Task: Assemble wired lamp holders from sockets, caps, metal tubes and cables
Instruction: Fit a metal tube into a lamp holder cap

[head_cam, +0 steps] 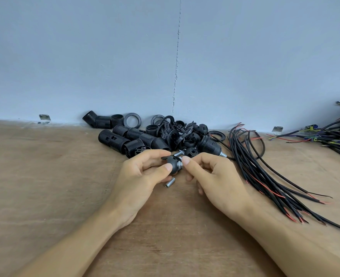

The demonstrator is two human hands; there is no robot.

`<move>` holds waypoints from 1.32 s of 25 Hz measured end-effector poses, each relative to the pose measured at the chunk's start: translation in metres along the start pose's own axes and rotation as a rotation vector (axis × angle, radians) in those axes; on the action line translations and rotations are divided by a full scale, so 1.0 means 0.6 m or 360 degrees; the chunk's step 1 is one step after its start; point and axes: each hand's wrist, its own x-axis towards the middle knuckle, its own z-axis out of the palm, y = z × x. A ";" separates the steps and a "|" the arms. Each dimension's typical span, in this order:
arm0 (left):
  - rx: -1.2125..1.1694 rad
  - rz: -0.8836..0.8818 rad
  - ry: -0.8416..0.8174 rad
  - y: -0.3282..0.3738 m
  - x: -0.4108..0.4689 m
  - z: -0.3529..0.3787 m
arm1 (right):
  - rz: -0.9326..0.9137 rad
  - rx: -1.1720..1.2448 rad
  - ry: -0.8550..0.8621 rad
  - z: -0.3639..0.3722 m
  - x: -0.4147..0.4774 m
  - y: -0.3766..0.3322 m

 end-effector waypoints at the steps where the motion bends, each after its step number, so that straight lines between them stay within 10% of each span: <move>1: 0.0014 0.0001 -0.0004 0.000 0.000 0.001 | 0.0029 -0.0058 0.0000 0.001 0.000 0.000; 26: -0.0211 -0.0144 0.0078 0.004 0.005 -0.002 | 0.0121 0.0136 0.0015 -0.004 0.004 0.000; 33: -0.0343 -0.0279 -0.0042 0.003 0.012 -0.010 | -0.0483 -0.0247 -0.0013 0.005 -0.010 0.003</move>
